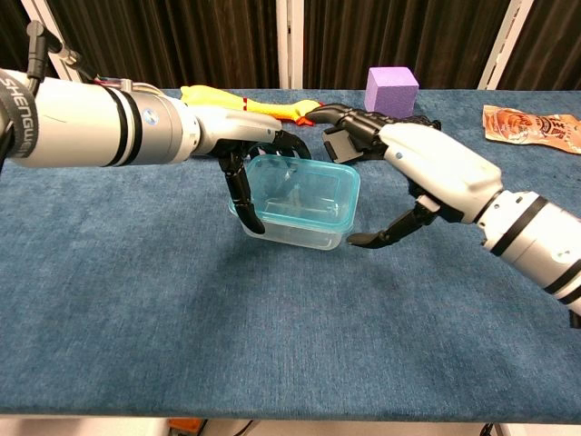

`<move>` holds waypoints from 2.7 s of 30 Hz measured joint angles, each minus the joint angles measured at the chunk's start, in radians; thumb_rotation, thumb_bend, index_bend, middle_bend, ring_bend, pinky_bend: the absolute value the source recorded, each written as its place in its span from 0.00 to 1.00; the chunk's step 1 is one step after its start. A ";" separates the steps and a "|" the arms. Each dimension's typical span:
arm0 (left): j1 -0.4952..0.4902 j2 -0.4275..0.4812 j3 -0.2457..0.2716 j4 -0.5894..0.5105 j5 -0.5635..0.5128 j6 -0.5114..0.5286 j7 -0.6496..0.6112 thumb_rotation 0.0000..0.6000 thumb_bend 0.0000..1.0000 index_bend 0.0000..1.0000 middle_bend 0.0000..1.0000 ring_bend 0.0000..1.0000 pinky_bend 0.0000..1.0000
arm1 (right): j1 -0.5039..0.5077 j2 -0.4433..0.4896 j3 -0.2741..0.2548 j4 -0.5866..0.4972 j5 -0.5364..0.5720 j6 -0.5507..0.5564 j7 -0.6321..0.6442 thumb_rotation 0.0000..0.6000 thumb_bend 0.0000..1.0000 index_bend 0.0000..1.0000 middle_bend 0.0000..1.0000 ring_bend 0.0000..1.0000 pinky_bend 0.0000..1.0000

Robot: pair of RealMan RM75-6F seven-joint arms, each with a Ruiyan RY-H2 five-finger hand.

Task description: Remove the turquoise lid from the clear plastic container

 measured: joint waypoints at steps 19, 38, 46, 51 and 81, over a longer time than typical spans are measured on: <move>0.001 0.006 0.001 -0.014 0.004 0.005 0.007 1.00 0.02 0.18 0.24 0.12 0.17 | 0.046 -0.026 -0.011 0.055 0.017 -0.005 0.025 1.00 0.04 0.00 0.00 0.00 0.00; 0.005 -0.006 0.011 0.000 0.010 0.017 0.025 1.00 0.02 0.18 0.24 0.12 0.17 | 0.054 0.000 -0.008 0.008 0.040 0.002 0.009 1.00 0.11 0.00 0.00 0.00 0.00; 0.006 -0.014 0.014 0.007 0.011 0.026 0.038 1.00 0.02 0.18 0.24 0.12 0.17 | 0.055 0.012 -0.006 -0.015 0.046 0.008 0.004 1.00 0.11 0.00 0.00 0.00 0.00; 0.005 -0.020 0.015 0.010 0.008 0.029 0.047 1.00 0.02 0.18 0.24 0.12 0.17 | 0.054 0.019 -0.005 -0.026 0.050 0.011 0.002 1.00 0.11 0.00 0.00 0.00 0.00; 0.036 0.005 -0.008 -0.028 0.064 0.021 0.010 1.00 0.02 0.09 0.20 0.12 0.17 | 0.055 -0.027 0.016 0.057 0.053 0.073 -0.002 1.00 0.66 0.47 0.26 0.00 0.00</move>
